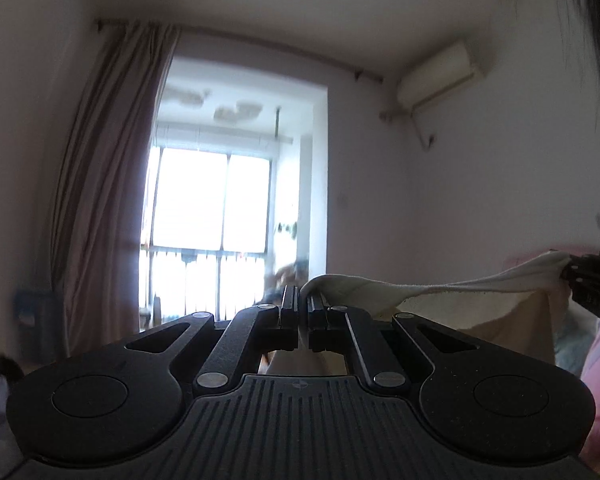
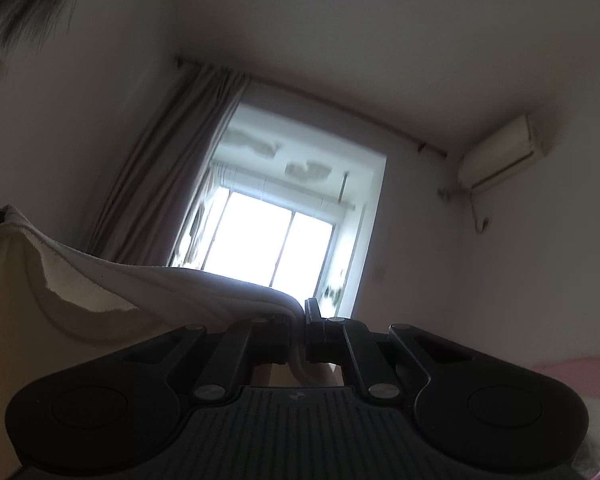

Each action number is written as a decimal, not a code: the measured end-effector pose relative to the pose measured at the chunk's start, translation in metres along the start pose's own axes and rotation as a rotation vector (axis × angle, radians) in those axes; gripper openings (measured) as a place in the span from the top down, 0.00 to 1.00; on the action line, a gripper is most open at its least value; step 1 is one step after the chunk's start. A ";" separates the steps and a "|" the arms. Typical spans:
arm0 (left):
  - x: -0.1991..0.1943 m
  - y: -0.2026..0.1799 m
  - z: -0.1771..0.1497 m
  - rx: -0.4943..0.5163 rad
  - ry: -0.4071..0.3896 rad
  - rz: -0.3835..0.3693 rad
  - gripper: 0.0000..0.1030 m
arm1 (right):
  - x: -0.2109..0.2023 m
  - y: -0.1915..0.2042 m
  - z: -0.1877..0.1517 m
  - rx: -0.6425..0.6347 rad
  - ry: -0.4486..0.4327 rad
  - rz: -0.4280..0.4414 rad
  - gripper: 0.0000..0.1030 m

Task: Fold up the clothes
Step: 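Lift the sweatshirt high with both grippers holding its hem edges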

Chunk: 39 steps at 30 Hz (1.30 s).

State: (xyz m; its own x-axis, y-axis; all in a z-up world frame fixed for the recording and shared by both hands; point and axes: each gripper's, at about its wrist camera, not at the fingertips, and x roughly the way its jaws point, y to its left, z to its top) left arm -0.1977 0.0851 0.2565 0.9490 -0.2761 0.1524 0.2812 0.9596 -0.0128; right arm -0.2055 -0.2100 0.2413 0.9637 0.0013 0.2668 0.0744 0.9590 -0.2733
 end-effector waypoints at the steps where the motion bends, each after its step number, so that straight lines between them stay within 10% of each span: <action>1: -0.006 -0.001 0.008 0.003 -0.019 -0.006 0.96 | -0.004 -0.002 0.007 -0.001 -0.014 -0.004 0.93; 10: -0.019 -0.021 0.031 -0.001 -0.113 -0.055 0.96 | -0.029 -0.026 0.035 -0.006 -0.126 -0.100 0.93; 18: 0.038 -0.020 -0.021 0.018 -0.016 -0.030 0.96 | 0.019 -0.025 -0.017 -0.053 -0.015 -0.136 0.93; 39: 0.307 0.019 -0.258 0.056 0.485 0.165 0.96 | 0.269 0.023 -0.281 -0.131 0.442 -0.010 0.93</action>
State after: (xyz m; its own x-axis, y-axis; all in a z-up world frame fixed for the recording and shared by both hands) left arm 0.1357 0.0040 0.0476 0.9409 -0.1022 -0.3230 0.1271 0.9903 0.0568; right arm 0.1277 -0.2673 0.0467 0.9775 -0.1562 -0.1417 0.0889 0.9145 -0.3948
